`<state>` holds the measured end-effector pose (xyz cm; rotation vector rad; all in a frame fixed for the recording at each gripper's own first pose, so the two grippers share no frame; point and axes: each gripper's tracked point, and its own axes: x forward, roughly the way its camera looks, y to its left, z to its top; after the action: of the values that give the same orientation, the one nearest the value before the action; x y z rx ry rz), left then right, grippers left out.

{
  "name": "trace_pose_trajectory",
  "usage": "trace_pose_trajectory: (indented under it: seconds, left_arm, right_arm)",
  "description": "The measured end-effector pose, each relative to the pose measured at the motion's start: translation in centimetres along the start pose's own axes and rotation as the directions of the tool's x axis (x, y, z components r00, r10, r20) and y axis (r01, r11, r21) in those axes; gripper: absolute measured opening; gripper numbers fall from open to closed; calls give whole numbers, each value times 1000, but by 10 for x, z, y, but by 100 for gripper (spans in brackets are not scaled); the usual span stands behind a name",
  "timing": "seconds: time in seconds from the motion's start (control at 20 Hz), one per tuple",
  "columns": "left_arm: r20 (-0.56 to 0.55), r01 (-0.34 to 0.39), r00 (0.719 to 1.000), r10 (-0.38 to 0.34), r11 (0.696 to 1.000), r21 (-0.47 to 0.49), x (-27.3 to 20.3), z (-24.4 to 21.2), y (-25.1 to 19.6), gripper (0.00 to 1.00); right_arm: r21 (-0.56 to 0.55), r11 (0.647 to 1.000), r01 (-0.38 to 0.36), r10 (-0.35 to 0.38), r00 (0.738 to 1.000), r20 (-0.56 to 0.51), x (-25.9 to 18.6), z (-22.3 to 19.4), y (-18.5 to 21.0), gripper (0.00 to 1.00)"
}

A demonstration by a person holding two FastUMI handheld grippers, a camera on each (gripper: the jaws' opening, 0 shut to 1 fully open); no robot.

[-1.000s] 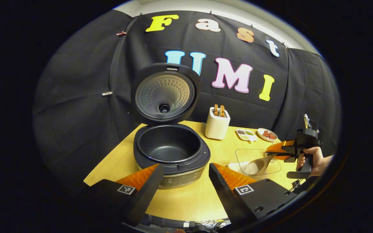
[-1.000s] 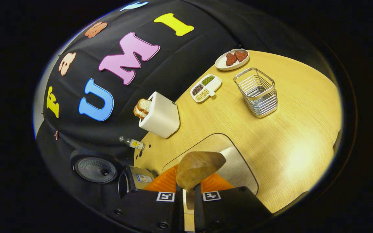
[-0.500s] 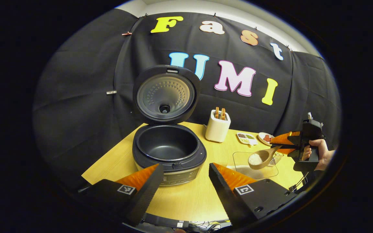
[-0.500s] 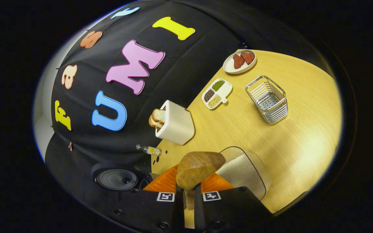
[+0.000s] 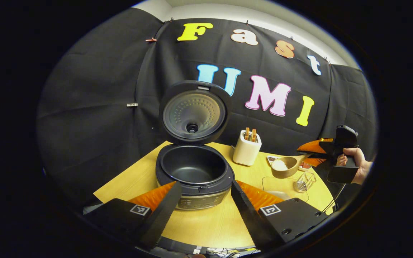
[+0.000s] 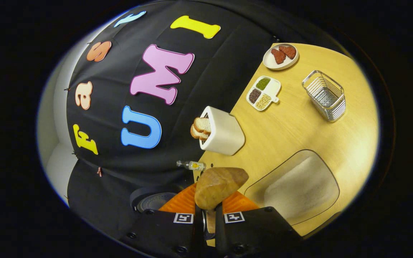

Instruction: Close the left gripper, press the button to open the rice cooker; take a wooden spoon from the chopstick holder with the right hand, scoop a spoonful of rice and pour it into the rice cooker, then put the wooden spoon back into the chopstick holder.

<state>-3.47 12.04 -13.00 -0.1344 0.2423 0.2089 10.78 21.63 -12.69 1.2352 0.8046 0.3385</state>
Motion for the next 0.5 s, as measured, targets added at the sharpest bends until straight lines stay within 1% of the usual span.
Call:
trace_pose_trajectory:
  seconds: [0.25,0.5]
  left_arm:
    - [23,-34,999,35,999,-13,-1,8,25,96]
    - [37,-68,997,69,997,-28,-3,10,55,96]
  right_arm:
    - [-44,996,-73,70,996,-55,30,-34,52,17]
    - [-111,987,-113,103,990,-98,66,-72,89,17]
